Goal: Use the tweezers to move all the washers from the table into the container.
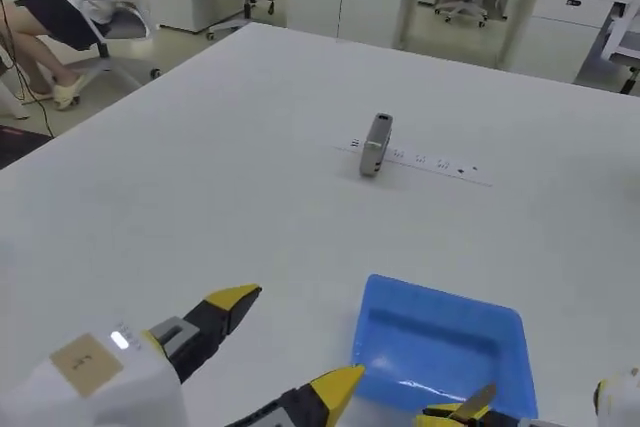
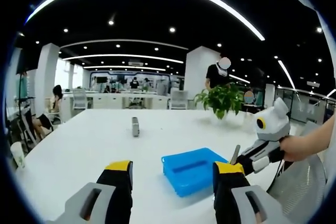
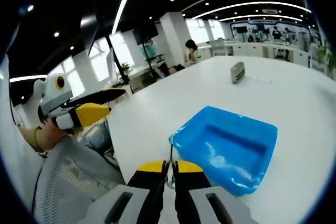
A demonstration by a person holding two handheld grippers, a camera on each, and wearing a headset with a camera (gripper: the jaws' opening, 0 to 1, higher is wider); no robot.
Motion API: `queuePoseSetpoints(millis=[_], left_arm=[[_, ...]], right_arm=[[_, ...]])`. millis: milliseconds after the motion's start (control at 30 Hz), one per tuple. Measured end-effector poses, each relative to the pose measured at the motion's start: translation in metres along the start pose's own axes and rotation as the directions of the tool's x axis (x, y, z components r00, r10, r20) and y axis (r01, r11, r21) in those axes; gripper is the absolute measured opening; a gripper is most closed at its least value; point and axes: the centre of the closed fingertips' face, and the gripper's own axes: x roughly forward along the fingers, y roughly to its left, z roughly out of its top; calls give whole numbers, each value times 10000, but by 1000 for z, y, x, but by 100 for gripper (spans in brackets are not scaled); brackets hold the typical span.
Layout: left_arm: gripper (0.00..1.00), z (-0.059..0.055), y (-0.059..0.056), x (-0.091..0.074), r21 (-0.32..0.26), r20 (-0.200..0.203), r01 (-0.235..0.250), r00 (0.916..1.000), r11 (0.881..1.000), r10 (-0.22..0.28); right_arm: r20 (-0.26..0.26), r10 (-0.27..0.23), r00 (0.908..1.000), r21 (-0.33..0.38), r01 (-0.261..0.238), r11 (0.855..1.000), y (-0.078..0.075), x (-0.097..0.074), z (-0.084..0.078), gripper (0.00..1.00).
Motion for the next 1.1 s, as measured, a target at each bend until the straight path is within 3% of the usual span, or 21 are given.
queuePoseSetpoints(millis=[500,867,1100], left_arm=[[72,1,4,-1,216,42,-253,9997,9994,252],[75,3,4,-1,237,160,-237,9996,9994,233],[78,2,-6,1,368,74,274,9996,9989,-276]], right_arm=[[713,-1129,9911,-254,1149,9931,-32,-31,40,2],[509,-1830,9818,-213,1843,9826,-69,-27,43,2],[336,-2117,9767,-35,2120,9773,-90,-20,43,2]])
